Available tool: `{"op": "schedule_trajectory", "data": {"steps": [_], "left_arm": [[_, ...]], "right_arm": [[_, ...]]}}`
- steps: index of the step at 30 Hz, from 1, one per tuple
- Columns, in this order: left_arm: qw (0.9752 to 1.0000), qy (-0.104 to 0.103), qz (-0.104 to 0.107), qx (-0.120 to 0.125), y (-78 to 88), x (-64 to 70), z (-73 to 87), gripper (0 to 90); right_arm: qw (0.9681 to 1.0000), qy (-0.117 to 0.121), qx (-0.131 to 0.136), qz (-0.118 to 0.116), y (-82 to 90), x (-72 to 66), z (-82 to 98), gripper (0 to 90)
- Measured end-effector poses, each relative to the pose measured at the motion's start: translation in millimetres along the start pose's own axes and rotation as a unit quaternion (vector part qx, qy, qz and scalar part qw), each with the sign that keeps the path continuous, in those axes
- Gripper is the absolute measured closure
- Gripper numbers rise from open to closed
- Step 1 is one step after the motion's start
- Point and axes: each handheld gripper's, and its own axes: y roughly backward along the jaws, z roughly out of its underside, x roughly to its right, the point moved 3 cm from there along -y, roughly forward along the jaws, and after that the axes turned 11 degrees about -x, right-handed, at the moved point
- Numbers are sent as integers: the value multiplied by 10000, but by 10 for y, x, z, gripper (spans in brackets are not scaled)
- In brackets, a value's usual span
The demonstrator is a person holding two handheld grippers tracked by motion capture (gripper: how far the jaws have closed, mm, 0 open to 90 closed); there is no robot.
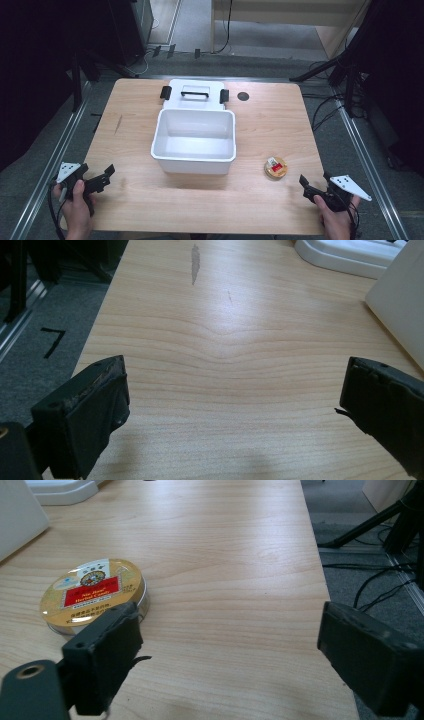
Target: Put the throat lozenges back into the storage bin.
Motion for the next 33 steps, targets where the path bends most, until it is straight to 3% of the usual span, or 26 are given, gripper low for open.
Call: {"op": "schedule_trajectory", "data": {"steps": [3,7,10,16,20,24,26,27,28,29,30,33], "left_arm": [[10000,8,-14,-2,-2,-1,-1,0],[10000,11,-6,-1,0,-3,0,0],[10000,8,-17,-4,-2,0,-1,0],[10000,-3,-29,-16,-7,9,-2,0],[10000,-28,-21,-17,-6,7,-2,0],[10000,-20,-13,-27,-7,9,-2,0],[10000,-10,-10,-23,-7,8,-1,0],[10000,-3,2,-19,-7,5,-2,0],[10000,3,5,-21,-7,4,-2,0],[10000,4,10,-31,-5,0,-1,0],[10000,9,13,-40,-5,-1,-2,0],[10000,-4,0,-43,-6,-3,-2,0]], "right_arm": [[10000,-39,-1,48,-2,2,-1,128],[9999,123,-61,71,-14,-27,-2,132],[9998,114,-119,65,-18,-29,-1,139],[9986,199,-471,106,-58,-44,1,173],[9973,46,-719,-108,-59,-69,-69,189],[9949,222,-975,-146,-38,-126,-176,198],[9913,410,-1237,-189,-51,-162,-208,199],[9817,755,-1748,-46,-89,-209,-225,192],[9817,755,-1748,-46,-89,-209,-225,192],[9738,1005,-2040,90,-108,-249,-244,190],[9738,1005,-2040,90,-108,-249,-244,190],[9647,1143,-2372,26,-126,-318,-291,188]]}}
